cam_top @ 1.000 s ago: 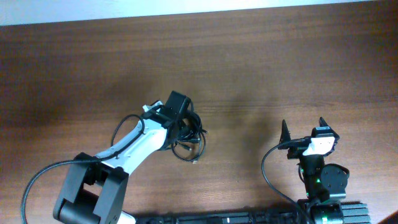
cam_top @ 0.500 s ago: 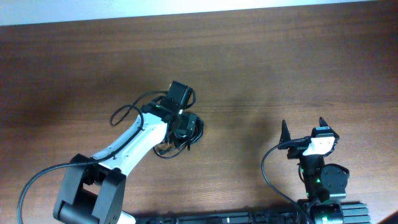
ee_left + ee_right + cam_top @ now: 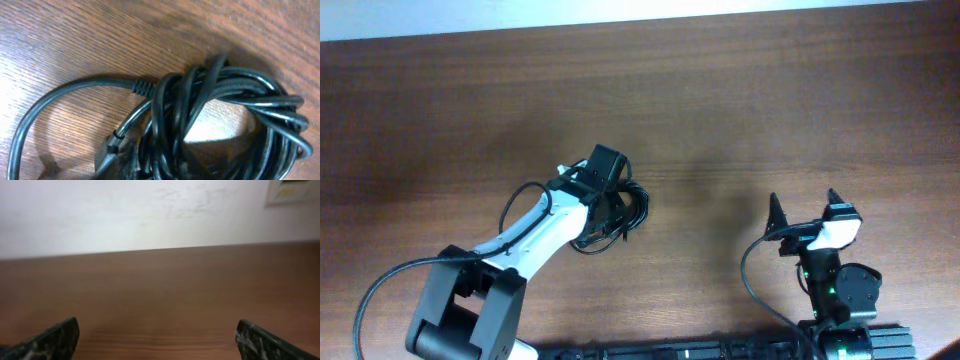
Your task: Untangle cables
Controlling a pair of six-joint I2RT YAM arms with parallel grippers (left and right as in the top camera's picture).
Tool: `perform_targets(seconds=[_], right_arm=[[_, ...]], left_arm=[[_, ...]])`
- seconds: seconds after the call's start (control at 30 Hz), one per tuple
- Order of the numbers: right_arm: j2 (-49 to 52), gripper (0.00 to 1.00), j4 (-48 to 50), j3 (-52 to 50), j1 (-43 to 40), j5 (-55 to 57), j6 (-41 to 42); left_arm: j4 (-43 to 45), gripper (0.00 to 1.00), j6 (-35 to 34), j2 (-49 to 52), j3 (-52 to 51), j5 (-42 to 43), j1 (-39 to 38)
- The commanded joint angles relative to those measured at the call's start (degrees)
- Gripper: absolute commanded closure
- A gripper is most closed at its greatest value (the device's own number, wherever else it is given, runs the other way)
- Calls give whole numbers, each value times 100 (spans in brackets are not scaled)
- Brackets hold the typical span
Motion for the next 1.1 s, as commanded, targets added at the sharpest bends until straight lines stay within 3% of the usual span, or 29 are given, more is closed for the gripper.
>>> perform_targets(seconds=[0.0,0.1,0.13,0.17,0.3,0.37,0.43,0.53,0.6,0.73,0.8,0.87,0.97,1.03,1.07], right_arm=[[15,2,118,-46,26,-1405,3056],[15,2,149,-46,26,-2017,2964],[39,1,122,-44,26,-2116,2013],[96,1,79,-17,26,-2124,1934],[782,2,-1187,769,26,-2181,1908],[1554,2,-1419,1456,26,-2955,1565],[2291,2,-1298,1930,26,-3873,1567],[3517,1,461,2153,26,-5941,1591],[4157,10,1318,2153,26,-6175,1593],[5300,16,1777,2153,181,-6172,2000],[5912,19,2214,2153,651,-6170,2092],[6332,30,2811,2153,1095,-5897,2124],[6789,36,3392,2155,1613,-5222,2396],[6841,48,3545,2155,1676,-5180,2396],[6841,62,3539,2153,1676,-5180,2396]], left_arm=[[37,100,11,-70,-28,-737,-4],[35,100,1547,-356,240,-813,61],[39,100,2465,-671,435,-811,59],[39,100,2896,-857,514,-809,57],[37,100,3705,-1749,566,-658,59],[39,100,4352,-2179,566,-656,59],[37,100,5198,-2400,566,-175,59],[9,100,6966,-2461,566,1792,59],[9,100,7259,-2461,566,1963,59],[-118,100,7879,-2461,566,2791,55],[-131,100,7925,-2461,566,2946,55],[-264,100,7925,-2461,566,2946,52],[-402,100,7925,-2461,566,2951,52],[-503,100,7967,-2461,566,2944,-37],[-505,100,7965,-2461,566,2944,-131]])
